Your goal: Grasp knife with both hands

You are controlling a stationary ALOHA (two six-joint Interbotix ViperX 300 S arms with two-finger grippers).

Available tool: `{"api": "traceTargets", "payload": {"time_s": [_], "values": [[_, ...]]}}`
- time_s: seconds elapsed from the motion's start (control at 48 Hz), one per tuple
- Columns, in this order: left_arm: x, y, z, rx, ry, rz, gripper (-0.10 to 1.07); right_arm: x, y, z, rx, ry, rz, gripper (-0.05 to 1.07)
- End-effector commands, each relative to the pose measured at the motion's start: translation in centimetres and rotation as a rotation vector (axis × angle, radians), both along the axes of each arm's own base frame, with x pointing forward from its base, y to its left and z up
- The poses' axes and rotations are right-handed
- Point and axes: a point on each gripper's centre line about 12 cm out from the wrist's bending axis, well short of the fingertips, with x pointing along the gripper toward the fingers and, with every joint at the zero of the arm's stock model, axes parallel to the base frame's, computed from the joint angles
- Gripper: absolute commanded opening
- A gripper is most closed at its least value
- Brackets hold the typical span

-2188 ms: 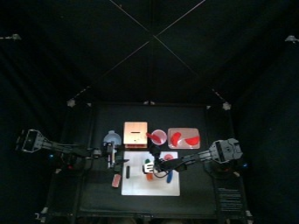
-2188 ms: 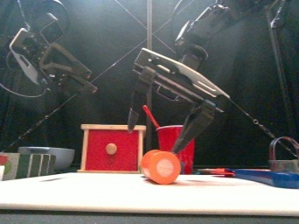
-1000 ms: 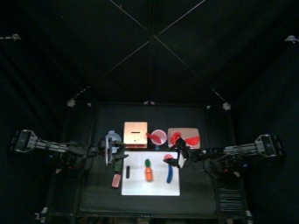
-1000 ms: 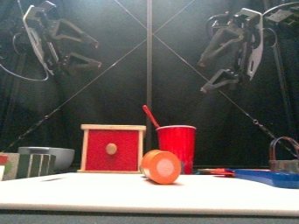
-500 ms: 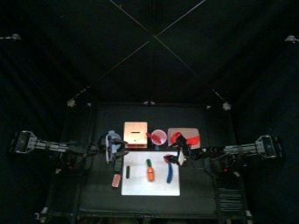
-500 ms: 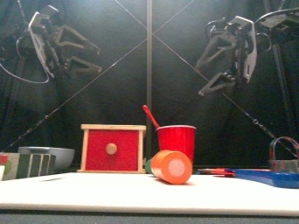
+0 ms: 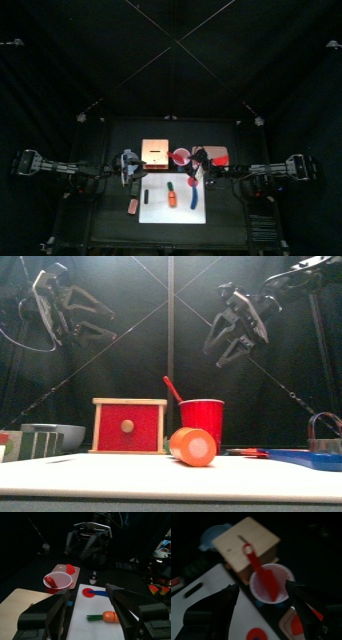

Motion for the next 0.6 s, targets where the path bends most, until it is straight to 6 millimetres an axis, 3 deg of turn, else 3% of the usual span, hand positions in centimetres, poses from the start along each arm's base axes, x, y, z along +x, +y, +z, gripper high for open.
{"api": "traceTargets", "payload": {"time_s": [0.0, 0.062, 0.167, 0.333, 0.458, 0.583], "values": [[0.1, 0.0, 0.3, 0.010, -0.010, 0.000, 0.93, 1.3, 0.9, 2.5, 0.124, -0.021, 0.020, 1.01], [0.0, 0.0, 0.1, 0.018, -0.004, -0.006, 0.93, 2.1, 1.0, 2.7, 0.180, 0.006, 0.054, 1.01], [-0.1, 0.0, -0.2, 0.027, 0.006, -0.010, 0.93, 2.4, 0.3, 3.3, 0.095, 0.098, 0.142, 1.01], [-0.2, 0.4, -0.2, 0.023, 0.004, 0.007, 0.93, 2.2, -2.9, 4.3, 0.192, 0.270, 0.204, 1.01], [-0.1, 1.3, 0.1, 0.001, -0.005, 0.050, 0.93, 2.5, -4.3, 2.5, 0.193, 0.387, 0.355, 1.01], [-0.1, 2.2, 0.3, -0.064, -0.018, 0.112, 0.93, 2.6, -6.4, 0.4, 0.209, 0.363, 0.408, 1.01]]}}
